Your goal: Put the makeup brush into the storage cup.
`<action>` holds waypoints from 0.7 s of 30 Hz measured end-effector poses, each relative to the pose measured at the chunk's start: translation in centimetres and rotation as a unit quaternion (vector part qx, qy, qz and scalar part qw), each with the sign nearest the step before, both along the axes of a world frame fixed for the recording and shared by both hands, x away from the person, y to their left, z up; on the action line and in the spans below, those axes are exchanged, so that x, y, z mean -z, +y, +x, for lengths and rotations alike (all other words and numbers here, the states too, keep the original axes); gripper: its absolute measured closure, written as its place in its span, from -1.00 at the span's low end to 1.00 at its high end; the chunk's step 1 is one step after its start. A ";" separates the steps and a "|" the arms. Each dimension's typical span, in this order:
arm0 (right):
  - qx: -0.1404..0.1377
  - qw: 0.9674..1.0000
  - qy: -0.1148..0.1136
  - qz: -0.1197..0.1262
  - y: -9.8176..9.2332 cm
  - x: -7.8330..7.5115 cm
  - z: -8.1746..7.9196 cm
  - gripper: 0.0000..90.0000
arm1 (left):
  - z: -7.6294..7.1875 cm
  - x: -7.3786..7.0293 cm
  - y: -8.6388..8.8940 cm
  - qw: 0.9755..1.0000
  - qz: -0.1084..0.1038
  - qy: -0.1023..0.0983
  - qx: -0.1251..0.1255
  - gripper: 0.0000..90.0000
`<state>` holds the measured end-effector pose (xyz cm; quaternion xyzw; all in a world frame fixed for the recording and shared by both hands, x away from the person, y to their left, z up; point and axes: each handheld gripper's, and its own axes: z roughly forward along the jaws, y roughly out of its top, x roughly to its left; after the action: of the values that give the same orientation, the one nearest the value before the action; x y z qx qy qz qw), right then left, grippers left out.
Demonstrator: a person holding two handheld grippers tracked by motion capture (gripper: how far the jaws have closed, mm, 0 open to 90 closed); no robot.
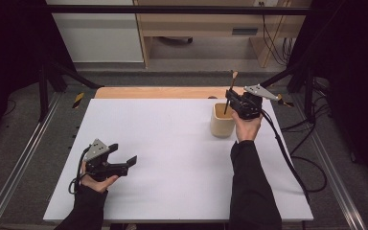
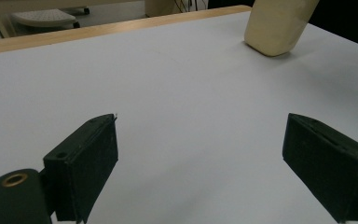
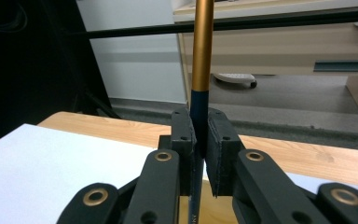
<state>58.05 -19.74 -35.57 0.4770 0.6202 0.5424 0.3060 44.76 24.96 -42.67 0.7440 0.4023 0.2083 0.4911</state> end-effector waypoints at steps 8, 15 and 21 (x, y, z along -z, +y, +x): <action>0.010 1.000 0.008 0.000 0.0 0.8 0.7 0.84 | 0.0 0.0 0.0 1.000 0.001 0.000 0.001 -0.78; 0.012 1.000 0.023 -0.002 0.3 2.2 1.0 0.84 | 0.0 0.0 -0.1 1.000 0.001 0.000 0.001 -0.78; 0.015 0.999 0.030 -0.003 0.4 3.0 1.1 0.84 | 0.0 0.0 -0.1 1.000 0.002 0.000 0.001 -0.78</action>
<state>59.12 -19.33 -38.56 0.5015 0.6231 0.5215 0.2971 44.75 24.87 -42.71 0.7455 0.4011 0.2084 0.4899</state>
